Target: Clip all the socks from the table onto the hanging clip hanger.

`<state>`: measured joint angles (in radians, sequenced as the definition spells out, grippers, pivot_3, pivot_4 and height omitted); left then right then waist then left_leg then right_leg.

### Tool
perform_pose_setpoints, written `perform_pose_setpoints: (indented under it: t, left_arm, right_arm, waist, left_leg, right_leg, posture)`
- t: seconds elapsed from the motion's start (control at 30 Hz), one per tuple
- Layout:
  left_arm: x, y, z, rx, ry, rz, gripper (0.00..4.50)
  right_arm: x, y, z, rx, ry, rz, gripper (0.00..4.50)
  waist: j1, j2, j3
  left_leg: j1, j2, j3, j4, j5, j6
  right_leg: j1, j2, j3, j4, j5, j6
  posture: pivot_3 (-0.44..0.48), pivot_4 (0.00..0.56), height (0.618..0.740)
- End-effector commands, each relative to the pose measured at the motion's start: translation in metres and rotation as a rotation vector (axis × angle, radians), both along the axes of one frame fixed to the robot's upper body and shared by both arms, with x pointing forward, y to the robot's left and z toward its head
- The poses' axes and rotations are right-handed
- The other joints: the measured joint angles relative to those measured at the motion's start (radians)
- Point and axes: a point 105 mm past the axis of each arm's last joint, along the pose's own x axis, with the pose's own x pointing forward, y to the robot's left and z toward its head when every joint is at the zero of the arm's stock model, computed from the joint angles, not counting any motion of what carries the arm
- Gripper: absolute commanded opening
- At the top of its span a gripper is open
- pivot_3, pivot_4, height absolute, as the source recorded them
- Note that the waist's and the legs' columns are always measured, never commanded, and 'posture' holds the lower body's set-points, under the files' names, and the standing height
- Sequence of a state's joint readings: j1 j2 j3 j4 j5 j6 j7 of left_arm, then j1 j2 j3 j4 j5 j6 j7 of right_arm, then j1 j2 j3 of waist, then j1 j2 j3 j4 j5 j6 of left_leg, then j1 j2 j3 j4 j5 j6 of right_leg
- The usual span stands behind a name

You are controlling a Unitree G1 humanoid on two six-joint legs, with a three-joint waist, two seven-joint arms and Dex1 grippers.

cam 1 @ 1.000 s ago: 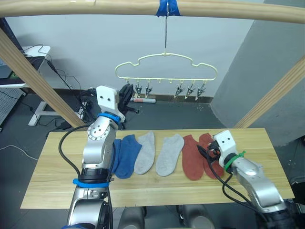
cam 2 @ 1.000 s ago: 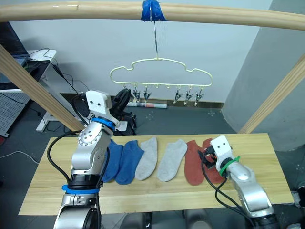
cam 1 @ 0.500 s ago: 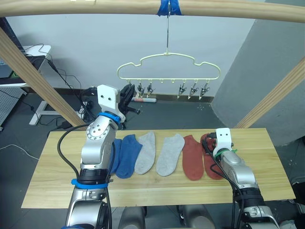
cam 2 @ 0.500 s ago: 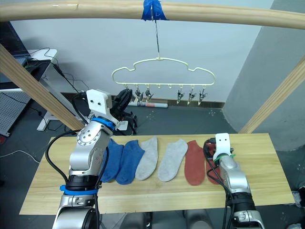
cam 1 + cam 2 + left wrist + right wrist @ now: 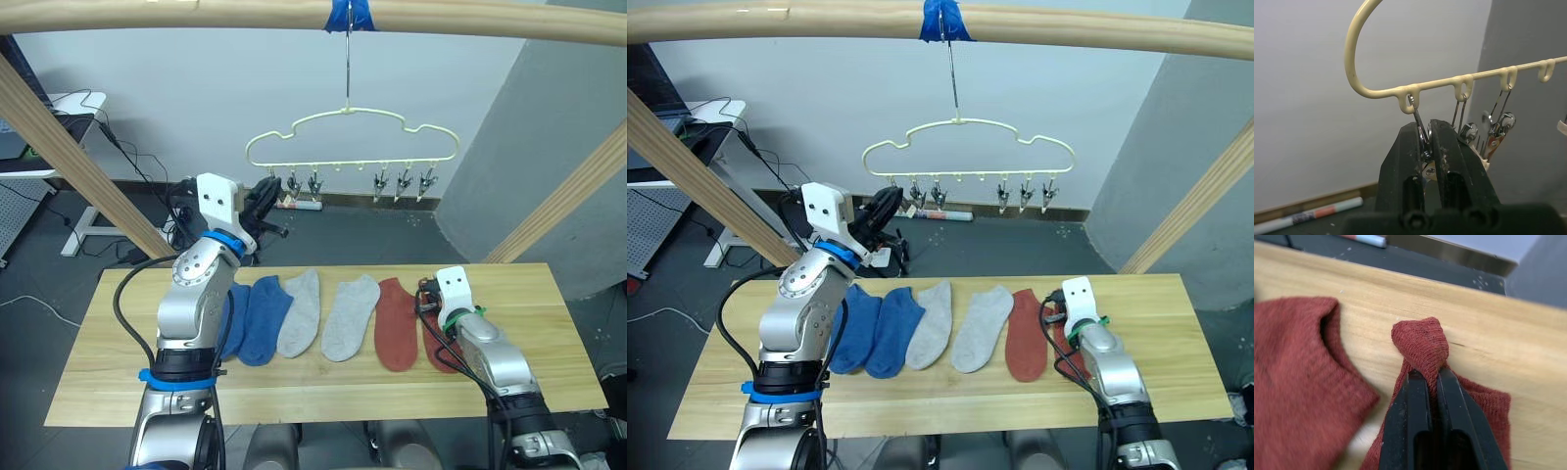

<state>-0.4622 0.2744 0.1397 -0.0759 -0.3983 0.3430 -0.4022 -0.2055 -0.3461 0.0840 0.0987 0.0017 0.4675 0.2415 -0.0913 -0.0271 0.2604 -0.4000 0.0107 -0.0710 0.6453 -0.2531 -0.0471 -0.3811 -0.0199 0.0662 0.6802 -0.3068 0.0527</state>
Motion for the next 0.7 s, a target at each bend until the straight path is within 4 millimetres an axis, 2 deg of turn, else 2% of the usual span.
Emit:
perform_pose_setpoints:
  t: [0.03, 0.2, 0.33, 0.43, 0.57, 0.7]
  left_arm:
    - [-0.013, -0.004, 0.027, -0.048, -0.051, -0.083, 0.00]
    - [-0.021, -0.006, 0.035, -0.081, -0.006, -0.144, 0.00]
    - [-0.025, -0.008, 0.039, -0.109, 0.021, -0.172, 0.00]
    - [-0.028, -0.010, 0.042, -0.131, 0.035, -0.185, 0.00]
    - [-0.030, -0.012, 0.044, -0.136, 0.043, -0.198, 0.00]
    - [-0.031, -0.012, 0.045, -0.137, 0.047, -0.201, 0.00]
  right_arm:
    - [-0.002, 0.049, 0.052, -0.180, -0.226, 0.363, 0.02]
    - [-0.004, 0.105, 0.087, -0.328, -0.454, 0.610, 0.02]
    - [-0.001, 0.143, 0.108, -0.345, -0.606, 0.676, 0.02]
    - [0.000, 0.169, 0.115, -0.315, -0.675, 0.700, 0.02]
    - [0.005, 0.192, 0.123, -0.249, -0.724, 0.682, 0.02]
    - [0.009, 0.202, 0.133, -0.212, -0.776, 0.666, 0.02]
  waist:
    - [-0.004, 0.000, 0.004]
    - [-0.021, 0.000, 0.009]
    - [-0.020, -0.002, 0.010]
    - [-0.015, -0.002, 0.010]
    - [-0.010, -0.002, 0.010]
    - [-0.009, -0.002, 0.010]
  left_leg:
    - [0.000, 0.000, 0.000, 0.000, 0.000, 0.000]
    - [-0.001, 0.001, -0.001, 0.000, 0.000, 0.000]
    - [-0.004, 0.001, -0.001, 0.000, 0.002, -0.003]
    - [-0.006, 0.001, -0.001, 0.001, 0.003, -0.005]
    - [-0.008, 0.000, -0.002, 0.001, 0.004, -0.007]
    - [-0.008, 0.000, -0.003, 0.001, 0.004, -0.007]
  right_leg:
    - [0.000, 0.000, 0.000, 0.000, 0.000, 0.000]
    - [-0.002, 0.001, 0.000, 0.000, 0.000, 0.000]
    - [-0.004, 0.000, 0.000, 0.000, 0.000, 0.000]
    - [-0.006, -0.001, -0.001, 0.000, 0.000, 0.000]
    - [-0.008, -0.001, -0.002, 0.000, 0.000, 0.000]
    - [-0.008, -0.002, -0.003, 0.000, 0.000, 0.000]
  posture:
    - [-0.165, 0.269, 0.740]
    - [-0.171, 0.271, 0.740]
    - [-0.166, 0.269, 0.740]
    - [-0.164, 0.268, 0.740]
    - [-0.158, 0.265, 0.740]
    - [-0.150, 0.260, 0.740]
